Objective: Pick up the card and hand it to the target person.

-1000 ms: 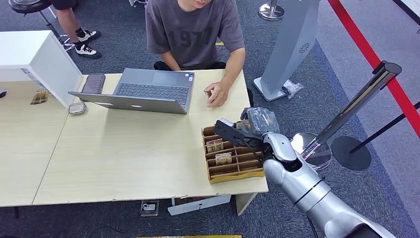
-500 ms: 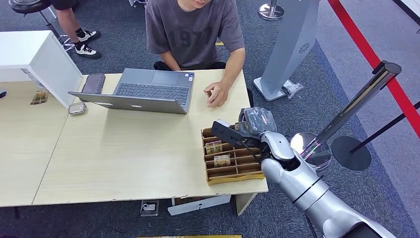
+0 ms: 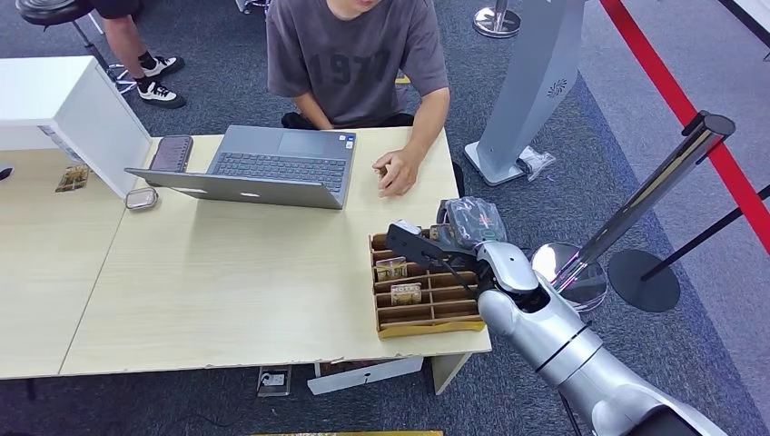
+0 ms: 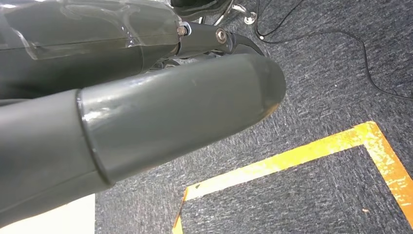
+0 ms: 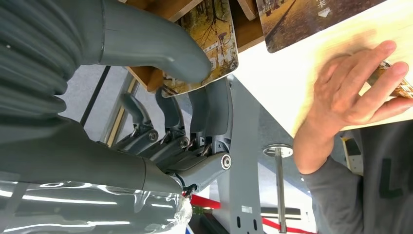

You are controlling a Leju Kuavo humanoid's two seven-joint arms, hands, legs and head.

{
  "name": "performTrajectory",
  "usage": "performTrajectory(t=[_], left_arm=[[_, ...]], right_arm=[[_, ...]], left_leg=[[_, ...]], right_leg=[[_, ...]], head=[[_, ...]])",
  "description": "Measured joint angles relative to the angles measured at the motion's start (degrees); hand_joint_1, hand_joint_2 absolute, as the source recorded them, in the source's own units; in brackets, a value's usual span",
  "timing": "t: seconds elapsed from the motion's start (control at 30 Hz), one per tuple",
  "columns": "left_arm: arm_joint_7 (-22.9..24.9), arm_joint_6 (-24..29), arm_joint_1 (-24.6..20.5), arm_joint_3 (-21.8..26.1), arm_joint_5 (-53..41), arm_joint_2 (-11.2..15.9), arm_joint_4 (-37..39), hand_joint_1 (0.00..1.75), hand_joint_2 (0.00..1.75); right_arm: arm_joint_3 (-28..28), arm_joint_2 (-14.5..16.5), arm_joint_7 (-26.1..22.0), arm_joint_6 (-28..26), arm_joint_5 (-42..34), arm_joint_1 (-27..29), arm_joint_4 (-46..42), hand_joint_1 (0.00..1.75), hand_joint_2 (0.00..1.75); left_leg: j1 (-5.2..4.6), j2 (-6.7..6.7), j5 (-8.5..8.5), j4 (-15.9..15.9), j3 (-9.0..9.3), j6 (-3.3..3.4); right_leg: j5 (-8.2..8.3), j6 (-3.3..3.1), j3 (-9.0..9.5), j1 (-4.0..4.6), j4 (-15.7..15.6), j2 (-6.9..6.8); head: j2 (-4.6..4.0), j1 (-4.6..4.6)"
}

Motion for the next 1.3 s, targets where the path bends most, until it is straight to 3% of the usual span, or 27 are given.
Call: performTrajectory(t=[0.37,0.67,1.0,1.3], left_arm=[[0.0,0.0,0.1,0.0,0.0,0.1,0.0,0.0,0.0],[0.0,0.0,0.1,0.0,0.1,0.2,0.0,0.0,0.0],[0.0,0.1,0.1,0.0,0.1,0.3,0.0,0.0,0.0],[-0.3,0.0,0.1,0.0,-0.2,0.3,0.0,0.0,0.0]], right_arm=[[0.1,-0.8,1.3,1.3,1.6,-0.6,-2.9,1.68,1.75],[-0.3,-2.1,1.9,2.0,1.8,-0.8,-7.4,1.52,1.75],[-1.1,-3.6,2.4,1.9,1.7,-0.9,-13.9,1.56,1.75],[-2.8,-3.9,1.4,-2.6,-1.6,-3.2,-17.3,1.57,1.75]], left_leg=[[0.0,0.02,0.02,0.0,0.12,-0.01],[-0.01,0.01,0.02,0.1,0.11,-0.01],[0.0,0.02,0.02,0.0,0.11,-0.01],[-0.01,0.01,0.02,0.1,0.09,-0.01]], right_leg=[[0.01,0.0,0.09,0.0,0.0,0.01],[0.01,0.0,0.09,-0.01,0.0,0.01],[0.01,0.0,0.09,-0.01,0.0,0.01],[0.02,0.0,0.1,-0.01,0.0,0.01]], head=[[0.0,0.01],[0.0,0.01],[0.0,0.01],[0.0,0.0]])
